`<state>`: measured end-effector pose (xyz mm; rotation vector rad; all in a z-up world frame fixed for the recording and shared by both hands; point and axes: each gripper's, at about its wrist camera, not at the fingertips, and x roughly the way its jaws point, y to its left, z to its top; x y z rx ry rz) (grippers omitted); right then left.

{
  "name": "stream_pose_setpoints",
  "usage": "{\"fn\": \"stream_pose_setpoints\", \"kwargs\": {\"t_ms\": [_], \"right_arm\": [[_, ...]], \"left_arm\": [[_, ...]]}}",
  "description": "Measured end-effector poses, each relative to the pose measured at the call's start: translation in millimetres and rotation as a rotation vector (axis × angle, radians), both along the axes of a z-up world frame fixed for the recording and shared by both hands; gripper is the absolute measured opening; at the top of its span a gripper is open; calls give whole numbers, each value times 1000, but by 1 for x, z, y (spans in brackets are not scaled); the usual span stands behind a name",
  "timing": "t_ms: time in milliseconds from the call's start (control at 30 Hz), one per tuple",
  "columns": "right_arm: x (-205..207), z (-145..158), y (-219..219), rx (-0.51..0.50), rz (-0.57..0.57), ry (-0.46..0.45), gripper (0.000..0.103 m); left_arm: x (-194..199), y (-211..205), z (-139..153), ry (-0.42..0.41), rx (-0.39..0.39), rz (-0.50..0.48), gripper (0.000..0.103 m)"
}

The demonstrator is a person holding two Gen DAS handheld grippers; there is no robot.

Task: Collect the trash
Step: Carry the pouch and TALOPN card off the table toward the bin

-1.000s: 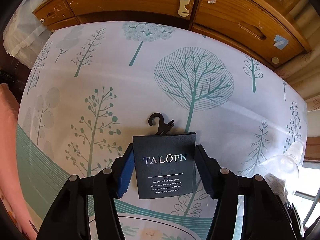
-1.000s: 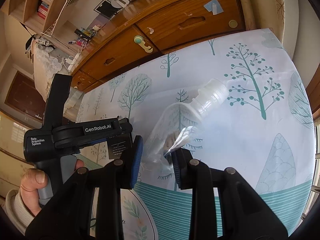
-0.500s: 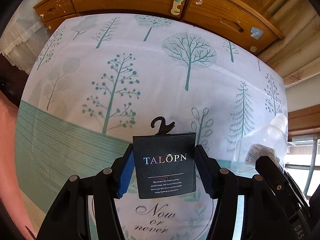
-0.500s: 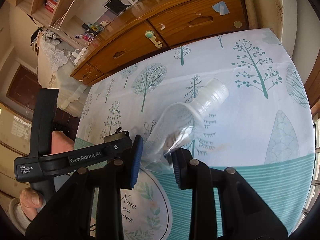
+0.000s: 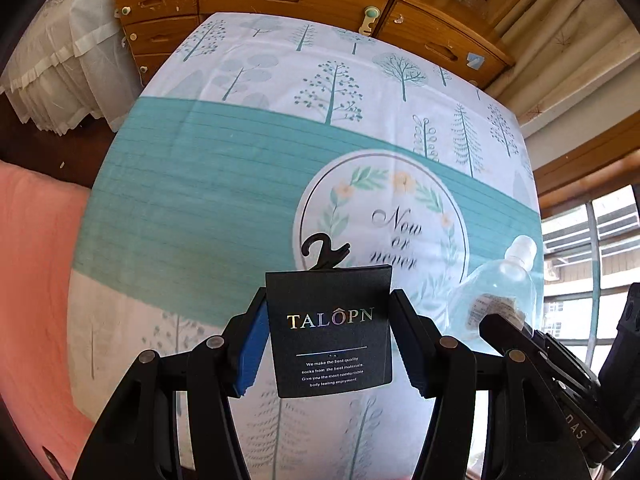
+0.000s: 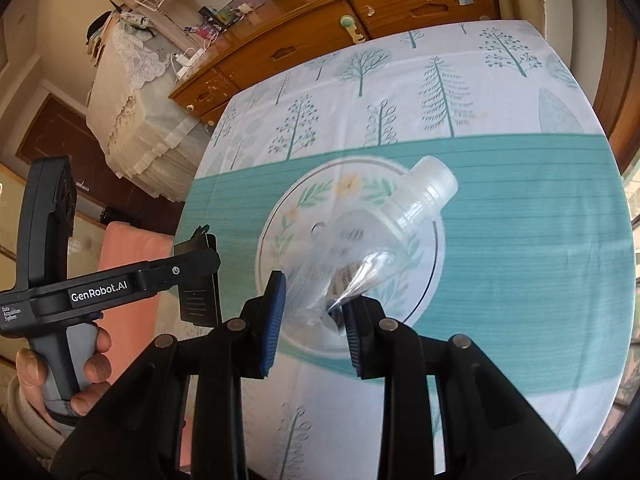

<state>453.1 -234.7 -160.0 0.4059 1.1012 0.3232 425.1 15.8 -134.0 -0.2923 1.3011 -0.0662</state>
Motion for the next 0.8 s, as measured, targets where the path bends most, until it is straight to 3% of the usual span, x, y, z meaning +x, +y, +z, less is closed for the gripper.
{"fn": "stream_pose_setpoints", "kwargs": {"t_ms": [267, 467, 633, 800], "right_arm": [[-164, 27, 94, -19, -22, -45, 25], [-275, 32, 154, -52, -26, -70, 25], [-337, 19, 182, -91, 1, -1, 25], [-369, -8, 189, -128, 22, 87, 25]], "left_arm": [[-161, 64, -3, -16, -33, -95, 59], [-254, 97, -6, -15, -34, -151, 59], [-312, 105, -13, -9, -24, -183, 59], [-349, 96, -37, 12, -28, -197, 59]]}}
